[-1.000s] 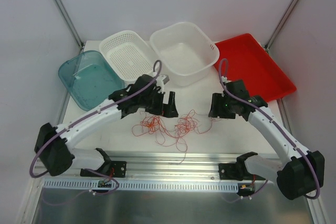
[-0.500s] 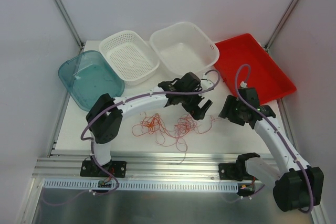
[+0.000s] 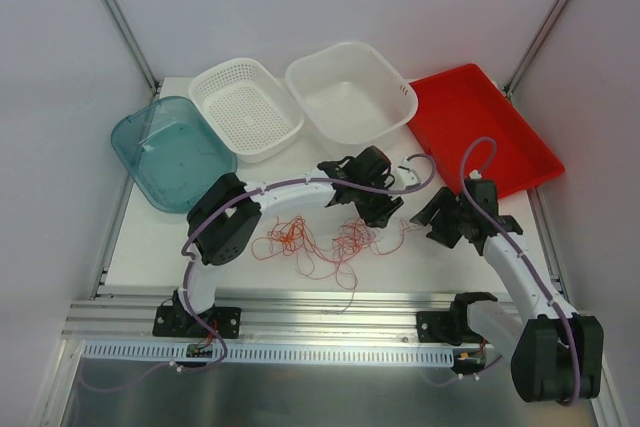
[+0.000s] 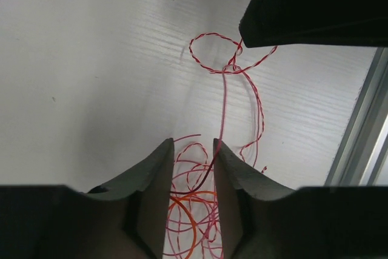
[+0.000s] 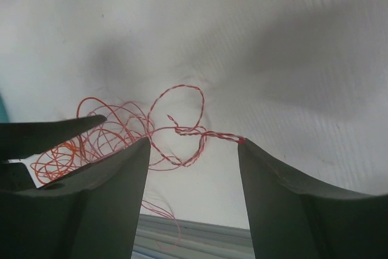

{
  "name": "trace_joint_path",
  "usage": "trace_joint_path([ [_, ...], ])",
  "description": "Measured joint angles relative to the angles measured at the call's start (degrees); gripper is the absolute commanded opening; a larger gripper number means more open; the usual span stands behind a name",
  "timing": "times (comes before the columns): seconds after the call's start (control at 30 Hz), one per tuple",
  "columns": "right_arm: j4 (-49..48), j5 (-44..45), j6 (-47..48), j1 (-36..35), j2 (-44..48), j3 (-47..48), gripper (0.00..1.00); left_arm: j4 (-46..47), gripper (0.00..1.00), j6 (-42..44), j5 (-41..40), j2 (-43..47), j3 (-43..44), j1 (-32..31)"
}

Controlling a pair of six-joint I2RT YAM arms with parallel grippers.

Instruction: Untangle the cables

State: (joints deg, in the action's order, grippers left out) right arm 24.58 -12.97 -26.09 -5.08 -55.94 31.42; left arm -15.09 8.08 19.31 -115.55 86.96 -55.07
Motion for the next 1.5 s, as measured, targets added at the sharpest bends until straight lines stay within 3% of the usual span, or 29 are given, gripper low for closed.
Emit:
trace_joint_path([
  [0.03,-0.8,-0.1,-0.5,0.0,-0.1,-0.1,0.63,0.2,0.19,0.2,0.1,-0.1,0.0,0.0],
  [0.07,-1.6,-0.2,-0.8,0.0,-0.3,-0.2,0.63,0.3,0.15,0.2,0.2,-0.2,0.0,0.0],
  [0.17,-3.6,-0.3,-1.8,0.0,-1.1,-0.4,0.56,1.6,0.07,0.6,0.3,-0.2,-0.1,0.0],
  [0.27,-5.4,-0.6,-2.8,0.0,-2.2,-0.9,0.44,2.9,0.02,0.5,0.2,0.1,-1.2,0.0],
  [0.47,-6.8,-1.3,-3.8,0.1,-3.1,-2.1,0.31,3.8,0.00,0.2,0.2,2.3,-4.5,0.0],
  [0.7,-8.1,-1.5,-4.1,0.1,-3.6,-3.0,0.01,5.7,0.00,-1.1,0.0,6.1,-7.6,0.0],
  [0.9,-4.7,-0.6,-2.8,0.3,-1.6,-2.3,0.01,7.1,0.00,-4.2,-3.5,11.9,-14.4,0.9],
  [1.0,-0.5,0.7,-1.2,1.2,0.9,0.7,0.01,7.6,0.00,-7.8,-6.1,16.6,-20.1,4.3],
  [1.2,7.9,2.5,3.4,5.3,5.1,12.7,0.01,5.8,0.00,-18.3,-13.9,31.3,-34.4,18.9],
  [1.33,13.3,2.7,6.6,9.5,7.0,21.8,0.01,1.2,0.00,-24.1,-18.4,38.5,-38.1,26.6],
  [1.5,18.4,1.5,9.4,13.1,7.3,33.9,0.01,-5.1,0.00,-28.3,-21.7,43.7,-38.9,31.6],
])
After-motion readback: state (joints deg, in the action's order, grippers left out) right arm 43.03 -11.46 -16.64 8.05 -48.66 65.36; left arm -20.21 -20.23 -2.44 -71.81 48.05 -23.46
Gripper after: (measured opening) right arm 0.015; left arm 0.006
